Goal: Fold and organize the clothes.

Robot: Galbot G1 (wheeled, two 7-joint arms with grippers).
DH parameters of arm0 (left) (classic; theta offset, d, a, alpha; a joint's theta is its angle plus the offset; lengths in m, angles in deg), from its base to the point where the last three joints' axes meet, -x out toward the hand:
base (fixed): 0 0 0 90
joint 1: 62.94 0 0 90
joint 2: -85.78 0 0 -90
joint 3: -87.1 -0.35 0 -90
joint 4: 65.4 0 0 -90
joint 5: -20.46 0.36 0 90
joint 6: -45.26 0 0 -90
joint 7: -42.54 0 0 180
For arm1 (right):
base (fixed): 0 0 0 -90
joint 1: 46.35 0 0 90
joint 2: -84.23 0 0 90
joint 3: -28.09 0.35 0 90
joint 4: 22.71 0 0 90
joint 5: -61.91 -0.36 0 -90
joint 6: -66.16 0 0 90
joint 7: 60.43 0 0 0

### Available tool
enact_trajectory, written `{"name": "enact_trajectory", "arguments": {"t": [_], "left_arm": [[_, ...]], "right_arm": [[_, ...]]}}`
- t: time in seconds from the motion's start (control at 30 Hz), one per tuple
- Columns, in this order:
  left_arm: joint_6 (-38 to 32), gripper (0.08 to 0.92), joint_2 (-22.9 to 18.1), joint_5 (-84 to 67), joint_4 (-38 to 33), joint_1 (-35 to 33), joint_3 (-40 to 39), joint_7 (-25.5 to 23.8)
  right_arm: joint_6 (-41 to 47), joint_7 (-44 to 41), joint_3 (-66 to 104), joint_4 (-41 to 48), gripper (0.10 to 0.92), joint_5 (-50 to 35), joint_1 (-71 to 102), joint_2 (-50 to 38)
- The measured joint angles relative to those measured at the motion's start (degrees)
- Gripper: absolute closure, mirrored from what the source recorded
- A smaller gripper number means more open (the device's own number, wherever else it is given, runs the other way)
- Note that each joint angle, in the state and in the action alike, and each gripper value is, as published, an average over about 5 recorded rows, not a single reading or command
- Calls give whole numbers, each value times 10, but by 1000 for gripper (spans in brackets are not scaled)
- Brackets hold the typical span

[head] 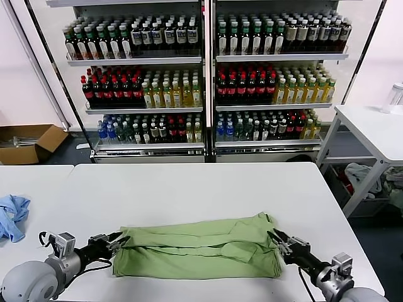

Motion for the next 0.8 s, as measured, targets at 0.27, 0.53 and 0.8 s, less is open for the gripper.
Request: {"name": "enact_trajectory", "arguments": {"t": [0.27,0.53,0.8], "left_arm": [[-15,320,-31,-34,-44,-27,2,100],[-25,180,-72,-71,-76,-36,-33,239],[-11,177,-100,-88,-86,-26,-78,356]], "right_arm": [[-63,-6,68,25,378,-38,9,12],[-93,-1,98,47,207,-64,13,23],[-107,1,112,62,203,-77,16,31]]}}
